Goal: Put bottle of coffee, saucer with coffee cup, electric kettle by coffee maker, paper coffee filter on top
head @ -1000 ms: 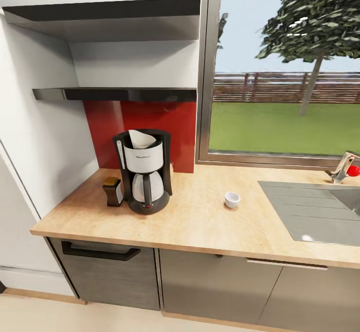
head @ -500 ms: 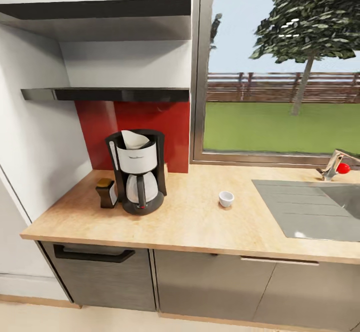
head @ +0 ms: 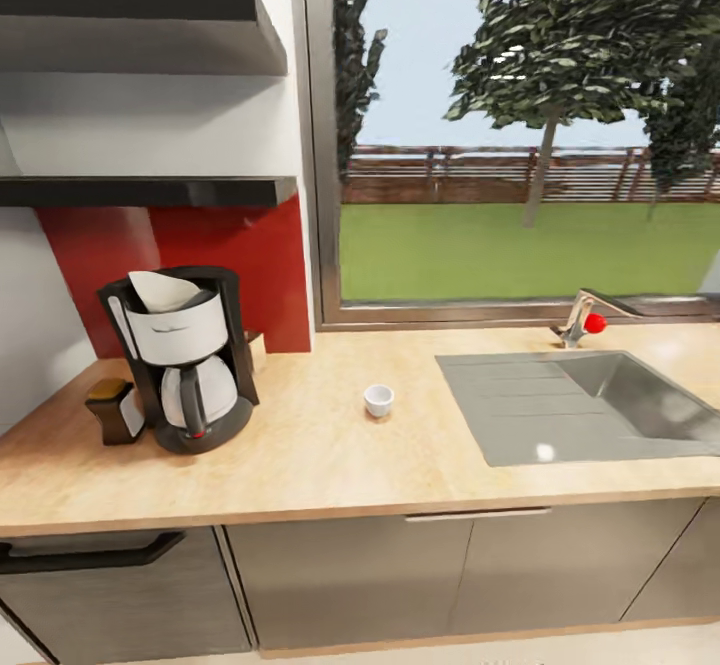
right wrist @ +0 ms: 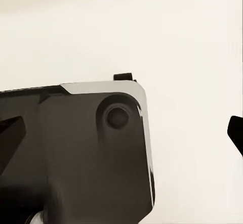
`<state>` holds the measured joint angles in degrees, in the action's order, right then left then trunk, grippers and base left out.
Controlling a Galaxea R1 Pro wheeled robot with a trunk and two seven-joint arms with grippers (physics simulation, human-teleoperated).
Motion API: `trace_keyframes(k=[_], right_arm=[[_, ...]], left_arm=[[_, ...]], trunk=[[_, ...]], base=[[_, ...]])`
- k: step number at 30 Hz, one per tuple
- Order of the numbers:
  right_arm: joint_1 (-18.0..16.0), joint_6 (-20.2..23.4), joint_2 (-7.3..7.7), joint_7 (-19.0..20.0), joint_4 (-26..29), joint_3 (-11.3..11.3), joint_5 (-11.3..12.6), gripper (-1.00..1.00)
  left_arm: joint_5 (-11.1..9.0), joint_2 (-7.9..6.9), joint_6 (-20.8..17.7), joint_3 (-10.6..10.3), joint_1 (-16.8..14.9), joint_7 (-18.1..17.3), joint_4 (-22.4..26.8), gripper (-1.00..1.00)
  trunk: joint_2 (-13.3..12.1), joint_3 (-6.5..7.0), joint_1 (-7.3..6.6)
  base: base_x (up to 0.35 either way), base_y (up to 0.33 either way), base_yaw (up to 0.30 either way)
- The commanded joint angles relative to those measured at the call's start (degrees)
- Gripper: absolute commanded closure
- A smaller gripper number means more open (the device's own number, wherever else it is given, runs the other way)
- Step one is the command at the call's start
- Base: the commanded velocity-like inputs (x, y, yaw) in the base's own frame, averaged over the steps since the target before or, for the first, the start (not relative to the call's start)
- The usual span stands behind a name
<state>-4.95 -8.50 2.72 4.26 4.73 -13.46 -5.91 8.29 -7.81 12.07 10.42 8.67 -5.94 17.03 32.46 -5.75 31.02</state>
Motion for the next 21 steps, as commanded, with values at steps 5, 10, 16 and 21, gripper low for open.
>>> trace_keyframes(k=[5, 10, 16, 21], right_arm=[[-0.06, -0.20, 0.01, 0.19, -0.08, -0.51, -0.60, -1.00], [-0.06, -0.20, 0.01, 0.20, -0.08, -0.52, -0.60, -1.00], [-0.06, -0.20, 0.01, 0.22, -0.08, -0.52, -0.60, -1.00], [-0.06, -0.20, 0.01, 0.23, -0.08, -0.52, -0.60, -1.00]], left_arm=[[0.59, 0.71, 0.06, 0.41, 0.03, -0.30, 0.11, -1.00], [0.59, 1.56, 0.06, 0.40, 0.03, -0.24, 0.11, -1.00], [0.59, 2.13, 0.06, 0.39, 0.03, 0.06, 0.12, -1.00], [0.59, 2.26, 0.06, 0.39, 0.03, 0.22, 0.11, -1.00]], trunk=[[0.08, -0.09, 0.03], [0.08, -0.09, 0.03], [0.08, -0.09, 0.03], [0.08, -0.09, 0.03]], base=[[0.126, -0.266, -0.268], [0.136, -0.266, -0.268], [0.150, -0.266, -0.269], [0.163, -0.263, -0.269]])
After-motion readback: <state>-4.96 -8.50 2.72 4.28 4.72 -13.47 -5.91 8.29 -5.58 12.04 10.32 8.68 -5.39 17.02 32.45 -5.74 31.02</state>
